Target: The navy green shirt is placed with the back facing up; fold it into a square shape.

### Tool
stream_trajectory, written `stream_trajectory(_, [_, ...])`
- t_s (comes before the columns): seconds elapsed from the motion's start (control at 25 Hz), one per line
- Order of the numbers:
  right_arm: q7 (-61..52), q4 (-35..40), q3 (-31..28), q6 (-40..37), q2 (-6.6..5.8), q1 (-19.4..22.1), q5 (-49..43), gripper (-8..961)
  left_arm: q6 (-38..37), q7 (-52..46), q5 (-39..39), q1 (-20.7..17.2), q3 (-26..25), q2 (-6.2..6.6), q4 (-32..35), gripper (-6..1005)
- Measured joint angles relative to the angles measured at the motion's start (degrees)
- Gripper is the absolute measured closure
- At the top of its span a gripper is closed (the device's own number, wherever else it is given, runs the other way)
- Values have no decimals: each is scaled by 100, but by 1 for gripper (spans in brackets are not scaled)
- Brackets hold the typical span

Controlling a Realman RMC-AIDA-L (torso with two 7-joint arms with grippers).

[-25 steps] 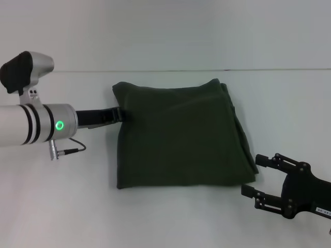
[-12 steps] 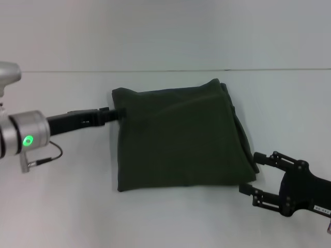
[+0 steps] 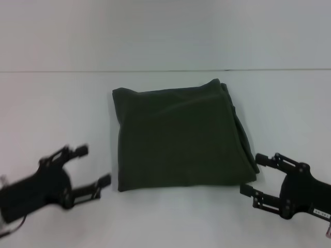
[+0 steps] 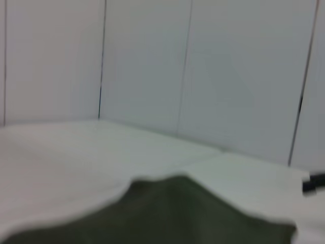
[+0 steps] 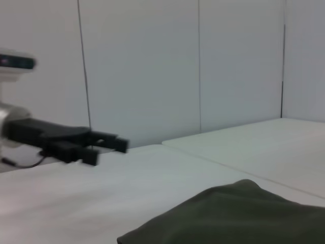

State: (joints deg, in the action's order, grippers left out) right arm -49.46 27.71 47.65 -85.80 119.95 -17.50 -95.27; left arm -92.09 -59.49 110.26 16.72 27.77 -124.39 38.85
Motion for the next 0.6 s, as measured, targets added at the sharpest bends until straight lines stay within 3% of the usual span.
stream_trajectory(0.28, [524, -214, -29, 343, -9, 315, -24, 125, -66, 398, 1037, -370, -651, -13, -350, 47])
stream_trajectory(0.6, [562, -379, -141, 738, -3, 301, -6, 125, -401, 678, 1067, -291, -864, 8, -480, 48])
